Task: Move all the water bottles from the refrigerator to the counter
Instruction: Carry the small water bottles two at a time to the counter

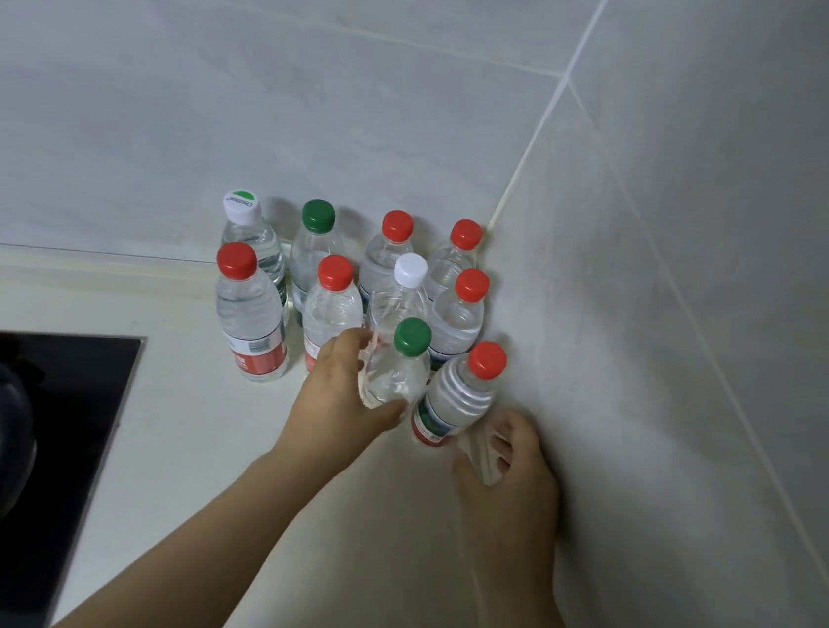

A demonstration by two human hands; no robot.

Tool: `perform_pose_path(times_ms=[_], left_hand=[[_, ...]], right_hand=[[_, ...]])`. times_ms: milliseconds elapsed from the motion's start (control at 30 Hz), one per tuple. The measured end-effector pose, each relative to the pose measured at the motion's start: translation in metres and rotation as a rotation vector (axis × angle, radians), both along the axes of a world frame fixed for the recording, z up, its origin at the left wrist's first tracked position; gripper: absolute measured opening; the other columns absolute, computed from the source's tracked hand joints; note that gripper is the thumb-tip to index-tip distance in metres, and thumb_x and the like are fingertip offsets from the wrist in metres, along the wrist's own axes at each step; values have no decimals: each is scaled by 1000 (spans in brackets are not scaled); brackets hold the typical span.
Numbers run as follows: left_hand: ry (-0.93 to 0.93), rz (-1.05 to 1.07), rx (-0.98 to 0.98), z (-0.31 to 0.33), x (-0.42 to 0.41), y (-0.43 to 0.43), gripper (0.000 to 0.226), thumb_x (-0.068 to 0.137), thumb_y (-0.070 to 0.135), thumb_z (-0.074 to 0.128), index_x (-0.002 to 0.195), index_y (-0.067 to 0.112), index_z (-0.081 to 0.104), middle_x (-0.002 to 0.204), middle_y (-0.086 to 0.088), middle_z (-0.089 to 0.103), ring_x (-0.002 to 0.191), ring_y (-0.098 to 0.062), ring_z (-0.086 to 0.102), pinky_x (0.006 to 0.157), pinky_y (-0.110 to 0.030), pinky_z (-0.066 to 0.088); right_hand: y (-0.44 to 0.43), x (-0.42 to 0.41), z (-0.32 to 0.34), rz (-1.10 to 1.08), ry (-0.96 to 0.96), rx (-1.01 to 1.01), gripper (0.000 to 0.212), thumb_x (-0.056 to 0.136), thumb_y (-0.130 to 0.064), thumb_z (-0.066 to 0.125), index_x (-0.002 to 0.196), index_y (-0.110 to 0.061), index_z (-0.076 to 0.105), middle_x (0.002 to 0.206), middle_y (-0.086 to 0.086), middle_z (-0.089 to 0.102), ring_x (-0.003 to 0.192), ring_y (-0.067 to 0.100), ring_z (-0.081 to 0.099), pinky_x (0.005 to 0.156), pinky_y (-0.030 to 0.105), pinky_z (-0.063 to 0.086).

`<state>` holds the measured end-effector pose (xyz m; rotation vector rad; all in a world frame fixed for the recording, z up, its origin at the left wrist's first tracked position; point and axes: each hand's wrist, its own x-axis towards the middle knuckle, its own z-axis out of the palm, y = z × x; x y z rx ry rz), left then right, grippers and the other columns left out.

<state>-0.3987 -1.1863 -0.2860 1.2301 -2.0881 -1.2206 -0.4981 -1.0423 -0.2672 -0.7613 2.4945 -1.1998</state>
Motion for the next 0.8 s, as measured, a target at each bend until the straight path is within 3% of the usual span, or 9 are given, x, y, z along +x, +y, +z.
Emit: perform_pose_path(times_ms=[133,233,333,433,600,800], left_hand=[[34,-25,-32,22,18,8,73,72,26,82,134,19,43,130,4,53,113,-14,56,96,-31,48],[41,-55,-92,44,32,14,60,75,25,79,128,18,52,122,4,58,108,-11,59,95,-29,49],[52,-89,-181,66,49,18,47,78,24,77,121,17,59,114,6,63,103,-10,60,93,-25,50],[66,-92,-255,92,73,21,43,81,23,75,120,20,59,114,10,62,104,-7,58,91,-17,45],[115,-59,-386,144,125,16,45,79,17,74,121,22,60,112,14,59,107,-7,58,92,-19,45],[116,-7,-566,201,202,7,49,81,24,74,127,24,57,122,14,59,109,2,55,97,-20,45]], right_hand=[[3,5,18,-1,43,-60,44,83,-13,72,122,-24,56,94,-24,54,93,4,55,86,23,43],[4,12,34,-6,130,-78,49,77,-11,74,112,-34,48,98,-10,61,96,19,61,85,33,49],[4,19,54,15,230,-74,49,73,-14,77,108,-31,48,101,2,66,94,28,64,83,44,53],[4,29,79,72,233,-77,43,76,-16,77,116,-23,62,110,-3,68,101,18,65,89,42,53],[-4,58,136,201,265,-146,42,81,-15,74,119,-28,62,112,-14,66,107,10,63,94,32,51],[-26,112,203,404,420,-195,42,83,-25,72,122,-31,59,117,-15,64,110,9,61,95,33,50]])
